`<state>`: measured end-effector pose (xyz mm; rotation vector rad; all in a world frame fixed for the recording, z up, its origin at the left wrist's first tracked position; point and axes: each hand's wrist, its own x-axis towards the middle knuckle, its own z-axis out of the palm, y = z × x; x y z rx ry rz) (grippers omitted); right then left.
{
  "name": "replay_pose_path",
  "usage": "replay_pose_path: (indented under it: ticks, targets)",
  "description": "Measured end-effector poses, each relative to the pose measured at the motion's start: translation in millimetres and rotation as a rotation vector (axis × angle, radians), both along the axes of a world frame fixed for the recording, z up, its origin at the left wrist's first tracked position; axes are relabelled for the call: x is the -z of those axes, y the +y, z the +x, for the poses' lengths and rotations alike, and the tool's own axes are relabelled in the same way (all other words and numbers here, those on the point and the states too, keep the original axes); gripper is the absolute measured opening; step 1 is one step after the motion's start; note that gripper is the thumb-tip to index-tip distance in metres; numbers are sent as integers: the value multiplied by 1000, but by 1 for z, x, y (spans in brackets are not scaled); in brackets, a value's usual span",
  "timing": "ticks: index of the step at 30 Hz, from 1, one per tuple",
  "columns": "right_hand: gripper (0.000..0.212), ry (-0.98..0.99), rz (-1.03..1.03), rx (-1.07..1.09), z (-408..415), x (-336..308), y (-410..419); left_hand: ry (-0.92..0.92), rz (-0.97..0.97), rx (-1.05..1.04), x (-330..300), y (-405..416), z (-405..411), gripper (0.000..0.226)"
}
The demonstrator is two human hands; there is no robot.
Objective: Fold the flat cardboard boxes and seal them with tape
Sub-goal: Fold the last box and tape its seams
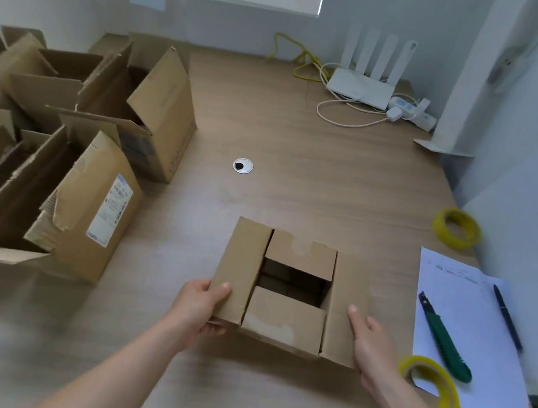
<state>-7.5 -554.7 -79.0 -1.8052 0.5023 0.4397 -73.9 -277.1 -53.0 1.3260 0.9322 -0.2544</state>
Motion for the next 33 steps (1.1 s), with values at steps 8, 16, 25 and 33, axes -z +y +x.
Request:
replay_pose_path:
  ticks: [8,16,25,33]
  targets:
    - [30,-91,114,70,-7,-11,32,-166,87,-103,-3,0,-10,11]
    - [38,-253,146,-148,11,-39,118,-193,518,-232,-15,41,-16,28]
    - [47,-104,328,-562,14,-58,256,-7,636,-205,-45,125,-21,55]
    - [45,-103,247,-667,3,-58,283,68,861,-97,-52,115,-20,58]
